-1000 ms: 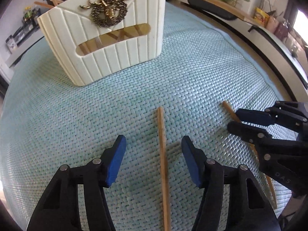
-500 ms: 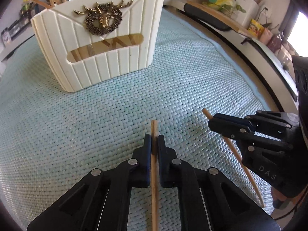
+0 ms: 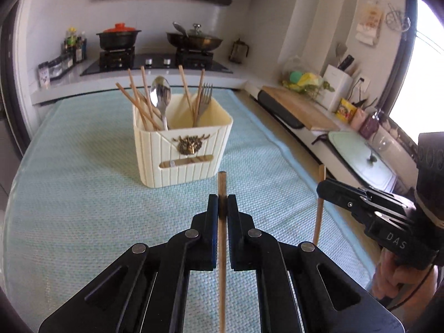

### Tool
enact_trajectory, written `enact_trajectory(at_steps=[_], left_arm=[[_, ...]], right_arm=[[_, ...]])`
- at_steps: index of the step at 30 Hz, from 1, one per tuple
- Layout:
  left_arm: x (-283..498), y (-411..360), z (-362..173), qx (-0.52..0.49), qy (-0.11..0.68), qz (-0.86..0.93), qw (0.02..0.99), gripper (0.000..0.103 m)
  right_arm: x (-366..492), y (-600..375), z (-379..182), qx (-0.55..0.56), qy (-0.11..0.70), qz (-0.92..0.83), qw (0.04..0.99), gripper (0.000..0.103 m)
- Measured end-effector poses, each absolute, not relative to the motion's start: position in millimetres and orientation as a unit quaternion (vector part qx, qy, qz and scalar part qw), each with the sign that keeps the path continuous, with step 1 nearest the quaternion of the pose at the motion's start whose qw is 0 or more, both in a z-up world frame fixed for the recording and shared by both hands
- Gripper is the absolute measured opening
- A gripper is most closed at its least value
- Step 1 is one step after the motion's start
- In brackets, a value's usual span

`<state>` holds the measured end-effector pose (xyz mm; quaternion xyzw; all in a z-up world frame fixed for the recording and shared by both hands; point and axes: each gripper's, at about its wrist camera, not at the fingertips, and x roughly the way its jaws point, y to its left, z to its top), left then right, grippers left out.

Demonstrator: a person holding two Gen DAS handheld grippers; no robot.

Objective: Organize utensils
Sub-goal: 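Carry both chopsticks over the holder and lower them into it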

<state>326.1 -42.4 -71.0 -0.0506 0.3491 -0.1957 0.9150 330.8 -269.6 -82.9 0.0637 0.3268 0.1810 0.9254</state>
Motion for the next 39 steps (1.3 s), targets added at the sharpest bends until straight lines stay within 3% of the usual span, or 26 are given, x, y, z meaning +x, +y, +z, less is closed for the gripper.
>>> enact_trajectory(at_steps=[14, 39], left_arm=[[300, -23, -18, -0.06, 0.252, -0.164, 0.952, 0.004], [346, 2, 16, -0.047, 0.247, -0.136, 0.958, 0.004]], right_arm=[[277, -250, -4, 0.026, 0.198, 0.182, 0.963, 0.006], [322, -232, 36, 0.004, 0.17, 0.192, 0.967, 0.006]])
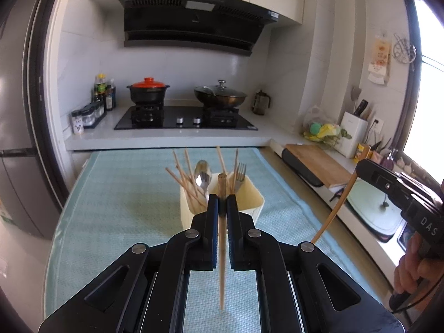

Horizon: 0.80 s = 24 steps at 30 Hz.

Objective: Organize utensils
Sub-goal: 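Carry both chopsticks over the holder and lower them into it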

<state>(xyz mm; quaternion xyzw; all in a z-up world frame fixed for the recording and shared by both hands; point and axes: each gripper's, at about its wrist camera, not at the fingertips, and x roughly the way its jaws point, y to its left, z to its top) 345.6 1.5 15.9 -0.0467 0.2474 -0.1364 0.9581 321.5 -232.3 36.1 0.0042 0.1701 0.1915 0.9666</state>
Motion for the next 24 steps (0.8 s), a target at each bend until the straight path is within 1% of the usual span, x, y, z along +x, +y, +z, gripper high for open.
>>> enact_trajectory(at_steps=[8, 12, 14, 17, 24], left_arm=[[383, 14, 90, -0.056, 0.177, -0.138, 0.973, 0.004], [416, 16, 108, -0.07, 0.144, -0.123, 0.979, 0.004], [437, 15, 104, -0.077, 0.141, -0.115, 0.98, 0.004], [472, 12, 85, -0.097, 0.171, -0.118, 0.973, 0.004], [532, 0, 16, -0.112, 0.255, -0.113, 0.954, 0.004]], right_arm=[[366, -225, 83, -0.015, 0.137, 0.194, 0.971, 0.006], [398, -218, 103, -0.02, 0.116, 0.187, 0.975, 0.006], [416, -213, 107, -0.024, 0.108, 0.185, 0.977, 0.006], [445, -205, 99, -0.026, 0.117, 0.189, 0.975, 0.006], [507, -192, 36, -0.016, 0.196, 0.208, 0.958, 0.006]])
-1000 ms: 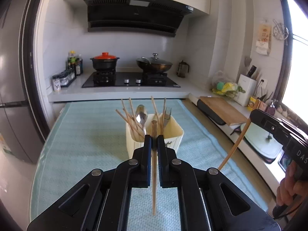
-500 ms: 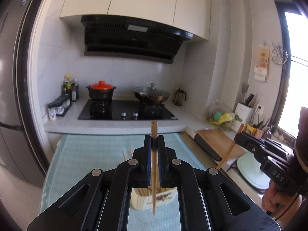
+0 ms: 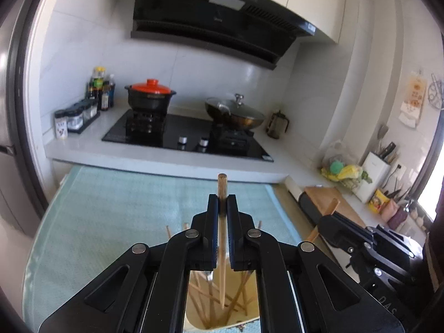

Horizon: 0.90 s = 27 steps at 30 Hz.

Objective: Organize utensils
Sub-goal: 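Carry both chopsticks over the holder and lower them into it, then open both tools to release the chopsticks and withdraw from the holder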

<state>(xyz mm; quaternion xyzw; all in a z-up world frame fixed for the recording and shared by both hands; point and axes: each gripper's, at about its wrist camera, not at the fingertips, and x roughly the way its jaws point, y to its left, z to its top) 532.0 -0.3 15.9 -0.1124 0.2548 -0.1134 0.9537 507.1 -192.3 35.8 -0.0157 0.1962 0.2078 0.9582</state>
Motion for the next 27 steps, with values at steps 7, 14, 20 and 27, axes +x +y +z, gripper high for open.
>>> enact_trajectory(at_steps=[7, 14, 20, 27], left_arm=[[559, -12, -30, -0.098, 0.317, -0.115, 0.936, 0.004], [558, -13, -36, -0.086, 0.332, -0.1, 0.934, 0.044], [518, 1, -5, -0.074, 0.278, -0.085, 0.954, 0.083], [434, -5, 30, 0.01, 0.194, -0.014, 0.981, 0.102]], right_arm=[[554, -186, -27, 0.002, 0.3, 0.224, 0.927, 0.006], [575, -180, -48, 0.015, 0.341, 0.228, 0.912, 0.008], [557, -190, -20, 0.022, 0.304, 0.214, 0.928, 0.055], [491, -207, 24, -0.003, 0.246, 0.192, 0.95, 0.081]])
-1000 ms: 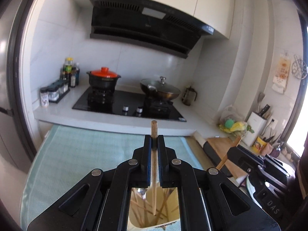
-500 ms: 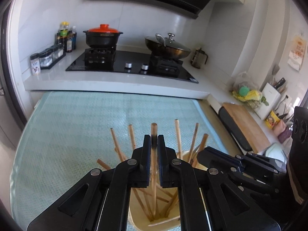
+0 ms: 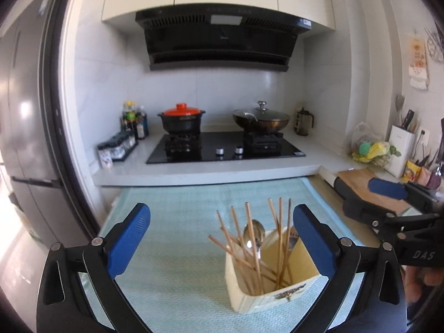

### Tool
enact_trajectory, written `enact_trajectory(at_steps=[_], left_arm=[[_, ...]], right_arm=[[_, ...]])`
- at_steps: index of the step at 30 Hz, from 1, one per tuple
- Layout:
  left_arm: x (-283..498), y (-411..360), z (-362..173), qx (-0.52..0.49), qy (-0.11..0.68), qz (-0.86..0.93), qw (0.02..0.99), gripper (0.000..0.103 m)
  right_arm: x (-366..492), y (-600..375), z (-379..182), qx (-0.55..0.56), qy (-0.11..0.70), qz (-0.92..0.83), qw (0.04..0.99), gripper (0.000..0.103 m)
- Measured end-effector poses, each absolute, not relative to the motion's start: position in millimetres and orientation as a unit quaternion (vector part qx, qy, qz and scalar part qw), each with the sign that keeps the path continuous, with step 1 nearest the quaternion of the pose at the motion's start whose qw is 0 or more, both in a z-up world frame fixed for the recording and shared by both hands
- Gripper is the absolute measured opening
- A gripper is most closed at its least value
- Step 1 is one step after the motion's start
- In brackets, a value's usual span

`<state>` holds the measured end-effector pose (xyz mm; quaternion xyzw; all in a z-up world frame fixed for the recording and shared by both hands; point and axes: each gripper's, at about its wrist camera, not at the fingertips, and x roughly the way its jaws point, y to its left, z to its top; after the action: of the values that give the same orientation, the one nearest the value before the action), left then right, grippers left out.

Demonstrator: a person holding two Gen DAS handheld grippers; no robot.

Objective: Organize utensils

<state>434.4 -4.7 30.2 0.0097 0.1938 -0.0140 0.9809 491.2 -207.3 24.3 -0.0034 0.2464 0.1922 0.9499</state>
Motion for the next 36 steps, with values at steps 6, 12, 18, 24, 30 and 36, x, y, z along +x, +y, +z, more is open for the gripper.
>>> enact_trajectory(at_steps=[6, 12, 18, 24, 30, 36], left_arm=[[367, -8, 12, 0.022, 0.219, 0.002, 0.976, 0.103], [305, -6, -17, 0.004, 0.254, 0.038, 0.966, 0.103], [267, -5, -13, -0.021, 0.271, 0.033, 0.962, 0.103], [246, -8, 1, -0.015, 0.256, 0.047, 0.966, 0.103], [240, -8, 5, -0.016, 0.261, 0.055, 0.964, 0.103], [238, -4, 8, -0.019, 0.259, 0.062, 0.964, 0.103]], right_arm=[[409, -217, 32, -0.023, 0.222, 0.179, 0.958, 0.092], [342, -231, 9, 0.012, 0.241, 0.158, 0.958, 0.103], [291, -234, 3, 0.012, 0.258, 0.127, 0.958, 0.103], [262, -231, 18, 0.0, 0.248, 0.117, 0.962, 0.103], [244, -219, 30, -0.016, 0.231, 0.132, 0.964, 0.103], [241, -214, 34, -0.02, 0.228, 0.14, 0.963, 0.103]])
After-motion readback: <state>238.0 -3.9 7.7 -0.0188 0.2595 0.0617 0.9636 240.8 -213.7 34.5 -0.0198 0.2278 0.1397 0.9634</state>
